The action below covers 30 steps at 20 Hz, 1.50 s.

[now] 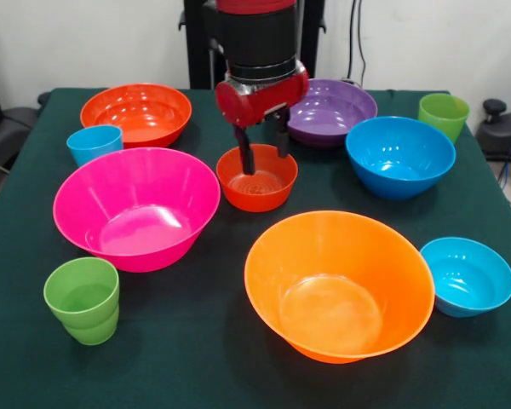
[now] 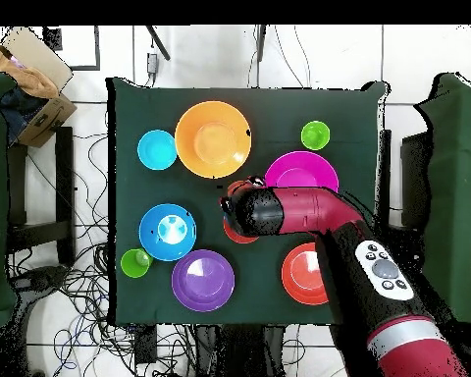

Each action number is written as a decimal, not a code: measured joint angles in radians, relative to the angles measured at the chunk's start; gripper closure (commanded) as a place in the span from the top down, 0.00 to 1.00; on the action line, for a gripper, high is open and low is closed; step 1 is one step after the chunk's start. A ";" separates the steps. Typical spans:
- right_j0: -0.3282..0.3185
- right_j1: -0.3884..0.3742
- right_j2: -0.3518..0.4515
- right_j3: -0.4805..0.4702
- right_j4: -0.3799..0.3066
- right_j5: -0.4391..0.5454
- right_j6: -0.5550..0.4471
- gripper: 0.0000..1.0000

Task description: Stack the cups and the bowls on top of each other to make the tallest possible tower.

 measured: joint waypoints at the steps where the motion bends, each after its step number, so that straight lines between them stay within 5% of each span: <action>1: 0.002 -0.004 0.000 0.005 0.024 0.001 0.024 1.00; 6: 0.016 -0.030 0.000 0.046 0.104 -0.038 0.180 1.00; 12: 0.018 -0.049 0.000 0.100 0.109 -0.139 0.296 1.00; 19: 0.016 -0.034 -0.002 0.114 0.107 -0.200 0.328 1.00; 30: -0.162 0.013 0.060 0.060 0.079 -0.106 0.328 1.00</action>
